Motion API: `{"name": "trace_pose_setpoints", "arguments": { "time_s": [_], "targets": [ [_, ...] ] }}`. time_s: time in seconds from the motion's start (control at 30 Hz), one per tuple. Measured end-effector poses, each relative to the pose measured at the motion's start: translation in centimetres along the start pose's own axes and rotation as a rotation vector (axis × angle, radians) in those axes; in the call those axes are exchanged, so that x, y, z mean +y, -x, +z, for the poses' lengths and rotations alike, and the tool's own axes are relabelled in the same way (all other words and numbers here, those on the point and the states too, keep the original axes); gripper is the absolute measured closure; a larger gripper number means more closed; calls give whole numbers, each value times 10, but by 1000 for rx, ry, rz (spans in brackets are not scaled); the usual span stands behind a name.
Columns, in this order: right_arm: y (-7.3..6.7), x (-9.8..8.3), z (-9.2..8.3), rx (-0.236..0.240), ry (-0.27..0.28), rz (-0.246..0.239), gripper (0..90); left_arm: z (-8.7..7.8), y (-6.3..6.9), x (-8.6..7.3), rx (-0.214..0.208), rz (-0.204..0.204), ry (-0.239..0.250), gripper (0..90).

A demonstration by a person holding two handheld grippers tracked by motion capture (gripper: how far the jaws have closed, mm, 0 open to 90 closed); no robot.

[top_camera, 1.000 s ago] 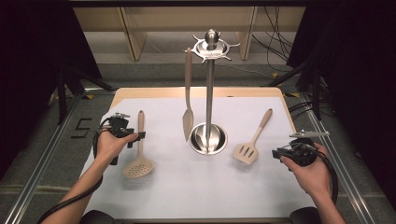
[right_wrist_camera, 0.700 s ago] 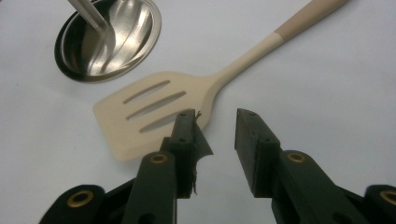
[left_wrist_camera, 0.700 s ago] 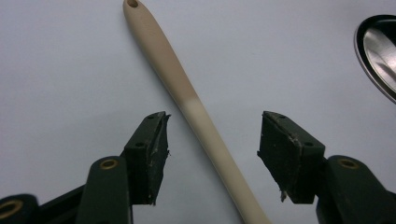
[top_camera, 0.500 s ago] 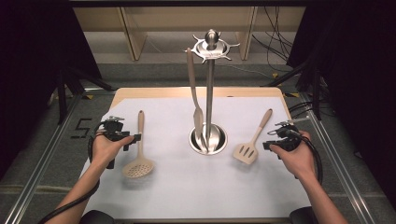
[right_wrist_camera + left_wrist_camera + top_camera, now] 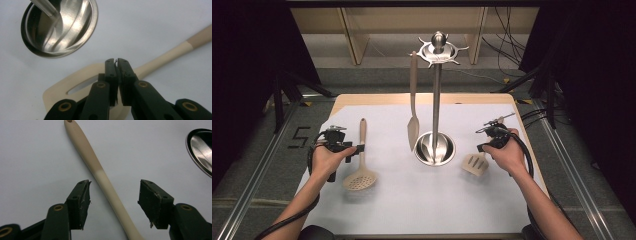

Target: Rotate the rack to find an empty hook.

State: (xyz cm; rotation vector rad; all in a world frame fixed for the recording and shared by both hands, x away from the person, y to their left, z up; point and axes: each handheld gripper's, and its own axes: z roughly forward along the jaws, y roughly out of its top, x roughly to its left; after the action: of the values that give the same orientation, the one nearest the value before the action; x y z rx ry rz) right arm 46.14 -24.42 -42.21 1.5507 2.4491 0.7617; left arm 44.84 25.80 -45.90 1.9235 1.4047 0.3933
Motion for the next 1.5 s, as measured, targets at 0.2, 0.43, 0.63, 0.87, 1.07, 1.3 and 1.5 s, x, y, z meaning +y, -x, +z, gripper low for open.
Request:
{"name": "trace_pose_setpoints", "arguments": {
  "time_s": [0.2, 0.43, 0.63, 0.87, 1.07, 1.3, 1.5],
  "targets": [
    [-3, 6, 14, -18, -7, -12, 885, 1, 0, -1, -4, -3, -2, 416],
    [-4, 12, 28, -29, -45, -19, 885, -1, -1, -2, -1, -1, -5, 418],
    [1, 15, 37, -36, -64, -45, 882, 1, -2, -3, -1, -6, -7, 420],
    [7, 15, 44, -45, -140, -37, 897, 1, 0, -2, -5, -2, -3, 421],
    [9, 14, 43, -35, -179, -55, 900, 1, 0, -2, -4, -5, -5, 421],
    [8, 2, 33, -44, -220, -57, 900, -1, -1, -2, -1, -7, -5, 421],
    [5, -8, 20, -61, -240, -17, 900, 1, 1, -2, -8, -1, -6, 421]
  ]
}}
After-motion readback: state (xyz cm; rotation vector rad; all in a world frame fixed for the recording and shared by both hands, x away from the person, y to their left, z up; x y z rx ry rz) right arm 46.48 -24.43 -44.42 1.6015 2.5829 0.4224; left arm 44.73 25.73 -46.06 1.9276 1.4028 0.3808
